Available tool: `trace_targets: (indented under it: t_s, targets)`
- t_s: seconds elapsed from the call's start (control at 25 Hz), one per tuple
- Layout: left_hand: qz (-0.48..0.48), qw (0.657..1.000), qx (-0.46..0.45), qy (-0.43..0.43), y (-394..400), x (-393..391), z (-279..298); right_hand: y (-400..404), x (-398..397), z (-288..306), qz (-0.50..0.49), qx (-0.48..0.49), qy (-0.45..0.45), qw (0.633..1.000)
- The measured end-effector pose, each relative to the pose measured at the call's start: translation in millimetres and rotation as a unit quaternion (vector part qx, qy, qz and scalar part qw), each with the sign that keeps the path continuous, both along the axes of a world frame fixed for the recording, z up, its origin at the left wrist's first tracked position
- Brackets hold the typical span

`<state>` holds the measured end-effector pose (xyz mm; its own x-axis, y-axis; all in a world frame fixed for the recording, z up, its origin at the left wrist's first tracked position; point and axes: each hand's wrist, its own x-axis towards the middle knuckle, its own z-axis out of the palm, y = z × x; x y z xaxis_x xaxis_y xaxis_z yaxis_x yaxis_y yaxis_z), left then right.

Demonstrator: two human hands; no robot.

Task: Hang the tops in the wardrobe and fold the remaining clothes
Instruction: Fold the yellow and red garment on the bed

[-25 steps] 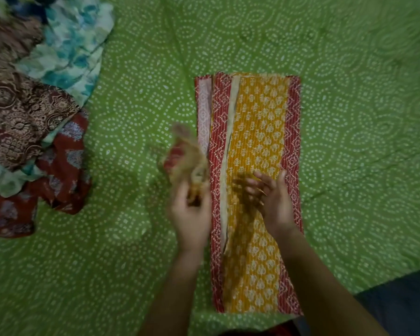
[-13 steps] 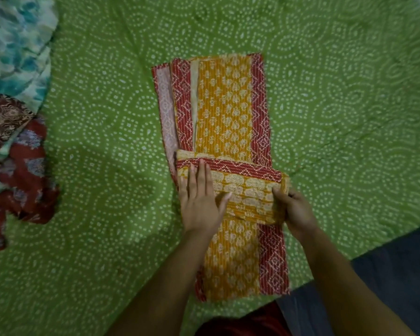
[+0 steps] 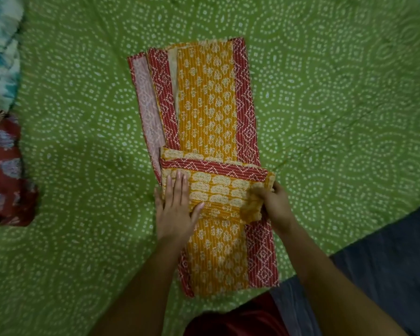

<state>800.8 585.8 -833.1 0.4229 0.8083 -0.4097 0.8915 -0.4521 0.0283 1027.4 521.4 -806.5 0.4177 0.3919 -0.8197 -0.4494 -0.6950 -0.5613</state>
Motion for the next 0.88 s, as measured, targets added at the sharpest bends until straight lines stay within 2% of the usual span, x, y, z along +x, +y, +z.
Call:
trace_targets:
  t_s: [0.16,0.24,0.32,0.36,0.4,0.44,0.48,0.52,0.56,0.6,0.64,0.68,0.76,0.8,0.84,0.88]
  targets:
    - [-0.209,0.976,-0.020,-0.052,0.2,-33.7,-1.4,49.9,-15.6,14.4,-0.087,0.065,0.136,0.985]
    - [-0.247,0.966,-0.035,-0.060,0.4,-53.0,0.1,75.4,-18.9,8.9,-0.097,0.099,0.140,0.980]
    - [-0.261,0.962,-0.056,-0.059,0.3,-68.7,2.7,76.0,-17.7,3.1,-0.045,0.120,0.051,0.990]
    - [-0.276,0.957,-0.062,-0.058,0.2,-74.6,4.5,62.0,-13.2,1.2,0.033,0.135,-0.042,0.989]
    - [-0.297,0.951,-0.064,-0.054,-0.5,-79.7,6.0,40.0,-5.3,-1.5,0.160,0.151,-0.162,0.962]
    - [-0.314,0.946,-0.068,-0.048,-1.2,-82.2,7.2,14.6,5.5,-4.2,0.329,0.158,-0.284,0.887]
    - [-0.327,0.942,-0.070,-0.042,-1.9,-82.8,7.3,-12.8,18.9,-9.0,0.498,0.168,-0.378,0.762]
    - [-0.337,0.938,-0.071,-0.035,-1.8,-81.5,6.9,-37.4,32.0,-15.0,0.638,0.171,-0.432,0.614]
    - [-0.344,0.936,-0.063,-0.031,-2.1,-78.0,4.7,-56.7,41.0,-20.5,0.731,0.173,-0.448,0.484]
    - [-0.349,0.935,-0.050,-0.032,-2.7,-74.2,1.4,-69.0,46.8,-25.7,0.786,0.178,-0.436,0.400]
    - [-0.350,0.935,-0.043,-0.041,-2.7,-70.1,-2.8,-70.7,50.5,-32.1,0.811,0.194,-0.416,0.363]
    - [-0.347,0.936,-0.034,-0.054,-2.7,-65.6,-6.1,-63.4,50.7,-38.3,0.816,0.218,-0.402,0.355]
    - [-0.341,0.937,-0.029,-0.073,-0.9,-61.2,-11.9,-42.2,48.3,-46.7,0.810,0.253,-0.378,0.370]
    - [-0.335,0.937,-0.040,-0.093,0.6,-61.1,-14.7,-32.8,46.3,-48.1,0.805,0.252,-0.355,0.404]
    - [-0.321,0.938,-0.062,-0.114,1.6,-62.3,-18.1,-25.8,45.4,-46.4,0.793,0.234,-0.318,0.464]
    - [-0.272,0.946,-0.106,-0.142,5.5,-64.1,-20.8,-20.5,42.1,-37.3,0.765,0.202,-0.272,0.547]
